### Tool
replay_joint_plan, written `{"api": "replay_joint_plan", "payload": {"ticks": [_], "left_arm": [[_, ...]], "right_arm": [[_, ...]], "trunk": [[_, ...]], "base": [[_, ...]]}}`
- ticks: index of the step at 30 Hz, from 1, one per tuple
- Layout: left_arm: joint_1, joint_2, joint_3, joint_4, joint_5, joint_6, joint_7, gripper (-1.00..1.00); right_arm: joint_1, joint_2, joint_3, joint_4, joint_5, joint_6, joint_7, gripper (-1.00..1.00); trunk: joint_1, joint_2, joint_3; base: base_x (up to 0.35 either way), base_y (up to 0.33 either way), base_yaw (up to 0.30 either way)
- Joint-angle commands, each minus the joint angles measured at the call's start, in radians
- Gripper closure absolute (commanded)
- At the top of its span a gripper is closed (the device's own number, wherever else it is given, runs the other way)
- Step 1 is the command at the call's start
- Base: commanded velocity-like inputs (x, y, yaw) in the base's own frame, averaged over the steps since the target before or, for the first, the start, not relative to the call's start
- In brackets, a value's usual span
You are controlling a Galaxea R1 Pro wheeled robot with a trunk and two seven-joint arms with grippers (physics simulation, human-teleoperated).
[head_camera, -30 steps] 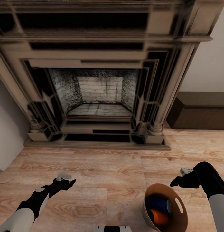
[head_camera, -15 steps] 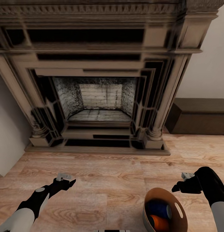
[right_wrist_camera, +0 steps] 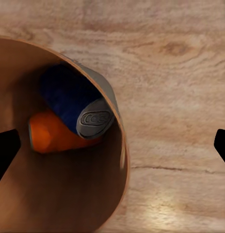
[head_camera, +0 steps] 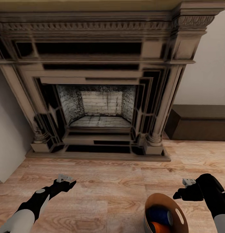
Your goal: Put the three can of soda from the living room inside the tash can in the kitchen.
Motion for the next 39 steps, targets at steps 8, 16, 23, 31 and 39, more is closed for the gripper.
{"api": "replay_joint_plan", "payload": {"ticks": [8,16,23,31,39], "left_arm": [[0.000,-0.001,0.000,0.004,0.000,0.000,0.009,-1.00],[0.000,-0.001,0.000,0.005,0.000,0.000,0.011,-1.00],[0.000,0.000,0.000,0.005,0.000,0.000,0.011,-1.00],[0.000,-0.001,0.000,0.005,0.000,0.000,0.011,-1.00],[0.000,0.000,0.000,0.005,0.000,0.000,0.011,-1.00]], "right_arm": [[0.037,0.007,-0.001,-0.014,0.000,-0.002,0.000,-1.00],[0.066,0.012,-0.003,-0.030,0.001,-0.082,-0.003,-1.00],[0.072,0.027,-0.007,-0.034,0.002,-0.102,-0.004,-1.00],[0.074,0.029,-0.007,-0.035,0.002,-0.105,-0.003,-1.00],[0.083,0.030,-0.008,-0.035,0.001,-0.107,-0.002,-1.00]], "trunk": [[-0.004,0.002,0.031],[-0.007,0.004,0.062],[-0.010,0.005,0.089],[-0.025,0.030,0.117],[-0.056,0.086,0.143]], "base": [[0.000,0.000,0.000],[0.000,0.000,0.000],[0.000,0.000,0.000],[0.000,0.000,0.000],[0.000,0.000,0.000]]}}
